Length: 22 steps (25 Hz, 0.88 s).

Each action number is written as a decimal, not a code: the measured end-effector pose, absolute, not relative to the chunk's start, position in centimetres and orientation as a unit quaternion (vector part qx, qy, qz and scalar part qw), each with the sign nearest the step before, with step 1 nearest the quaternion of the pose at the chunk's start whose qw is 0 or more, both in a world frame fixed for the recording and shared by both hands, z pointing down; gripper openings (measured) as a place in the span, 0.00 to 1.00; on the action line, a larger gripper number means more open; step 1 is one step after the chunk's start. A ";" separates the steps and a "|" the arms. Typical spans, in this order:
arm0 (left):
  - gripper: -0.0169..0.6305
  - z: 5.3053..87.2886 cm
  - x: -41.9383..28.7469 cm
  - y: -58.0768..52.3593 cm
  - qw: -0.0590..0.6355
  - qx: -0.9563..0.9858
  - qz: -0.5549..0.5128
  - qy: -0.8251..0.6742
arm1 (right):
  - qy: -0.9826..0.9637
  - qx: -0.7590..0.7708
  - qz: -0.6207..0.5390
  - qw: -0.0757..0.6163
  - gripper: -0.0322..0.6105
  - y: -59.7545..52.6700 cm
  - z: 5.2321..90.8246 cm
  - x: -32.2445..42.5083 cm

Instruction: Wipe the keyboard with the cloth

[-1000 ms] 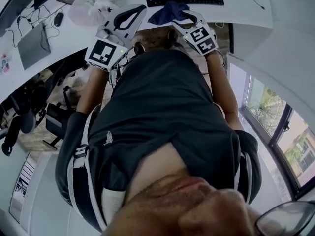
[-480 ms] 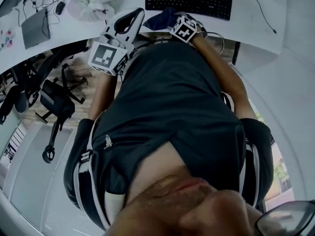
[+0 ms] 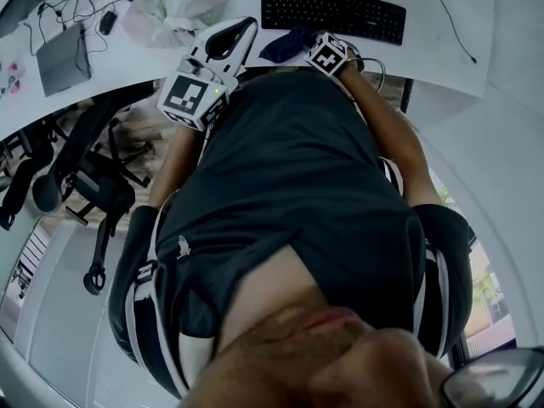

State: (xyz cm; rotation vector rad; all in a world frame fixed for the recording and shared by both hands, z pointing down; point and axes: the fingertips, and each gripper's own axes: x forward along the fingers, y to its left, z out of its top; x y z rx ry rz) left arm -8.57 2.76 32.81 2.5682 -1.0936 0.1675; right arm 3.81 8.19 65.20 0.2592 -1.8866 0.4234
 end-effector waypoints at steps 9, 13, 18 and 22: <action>0.03 34.7 -8.8 0.7 0.176 0.909 0.093 -0.365 | -0.808 0.326 0.210 0.443 0.12 1.1 56.6 14.0; 0.03 35.0 -6.7 0.1 0.190 0.891 0.082 -0.403 | -0.734 0.424 0.191 0.494 0.12 -5.5 58.1 28.5; 0.03 35.1 -2.7 0.7 0.202 0.882 0.081 -0.418 | -0.714 0.408 0.187 0.536 0.12 -8.1 62.4 32.4; 0.03 35.5 -0.6 0.3 0.203 0.877 0.091 -0.426 | -0.762 0.329 0.091 0.550 0.12 -8.2 62.1 27.6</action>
